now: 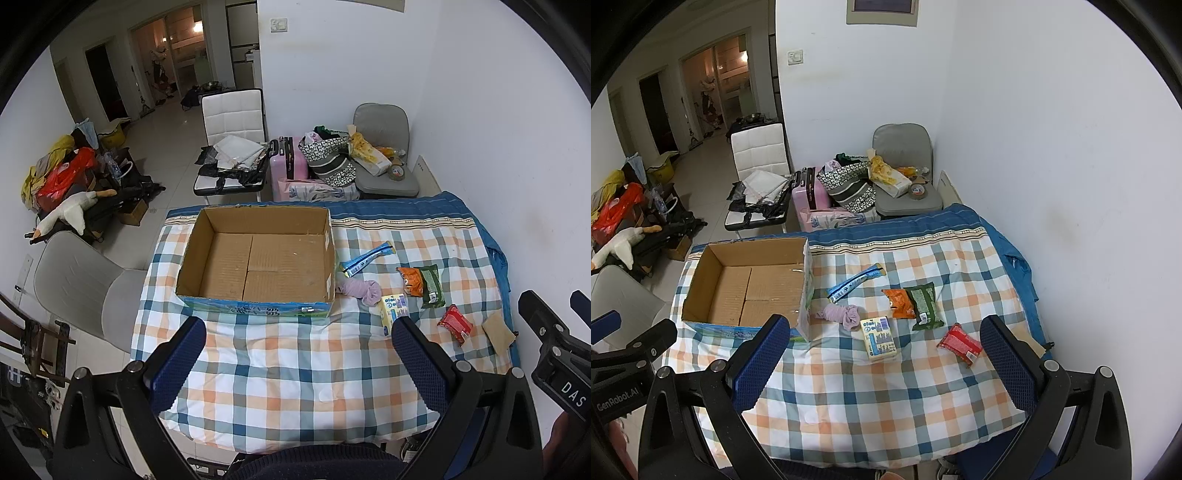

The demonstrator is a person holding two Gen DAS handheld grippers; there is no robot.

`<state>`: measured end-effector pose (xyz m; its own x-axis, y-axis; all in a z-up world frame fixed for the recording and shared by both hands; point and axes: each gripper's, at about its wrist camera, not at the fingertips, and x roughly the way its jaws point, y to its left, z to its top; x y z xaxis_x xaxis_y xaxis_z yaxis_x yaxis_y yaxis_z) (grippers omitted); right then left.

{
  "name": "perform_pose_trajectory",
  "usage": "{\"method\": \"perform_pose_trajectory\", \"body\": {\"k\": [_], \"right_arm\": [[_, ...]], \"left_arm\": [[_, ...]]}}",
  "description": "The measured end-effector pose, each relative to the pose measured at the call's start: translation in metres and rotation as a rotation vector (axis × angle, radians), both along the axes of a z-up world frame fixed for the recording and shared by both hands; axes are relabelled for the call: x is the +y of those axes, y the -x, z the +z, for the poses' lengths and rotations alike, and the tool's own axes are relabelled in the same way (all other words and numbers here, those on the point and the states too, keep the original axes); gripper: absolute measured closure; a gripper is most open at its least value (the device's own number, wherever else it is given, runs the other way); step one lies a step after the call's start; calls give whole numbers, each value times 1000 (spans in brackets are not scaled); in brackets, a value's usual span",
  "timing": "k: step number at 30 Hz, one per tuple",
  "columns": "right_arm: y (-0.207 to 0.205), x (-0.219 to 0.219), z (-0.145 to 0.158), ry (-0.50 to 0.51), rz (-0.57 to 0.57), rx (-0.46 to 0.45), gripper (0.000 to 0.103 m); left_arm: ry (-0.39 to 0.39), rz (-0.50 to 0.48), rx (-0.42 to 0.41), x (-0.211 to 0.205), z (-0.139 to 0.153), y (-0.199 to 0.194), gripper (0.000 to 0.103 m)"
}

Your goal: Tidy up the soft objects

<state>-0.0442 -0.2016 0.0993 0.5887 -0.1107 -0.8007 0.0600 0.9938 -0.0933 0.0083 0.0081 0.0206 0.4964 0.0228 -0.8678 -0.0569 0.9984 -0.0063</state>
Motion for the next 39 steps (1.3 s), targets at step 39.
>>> {"method": "perform_pose_trajectory", "body": {"k": [39], "right_arm": [[-132, -282, -360, -383, -535, 565, 0]], "left_arm": [[295, -99, 732, -198, -361, -186, 7]]}}
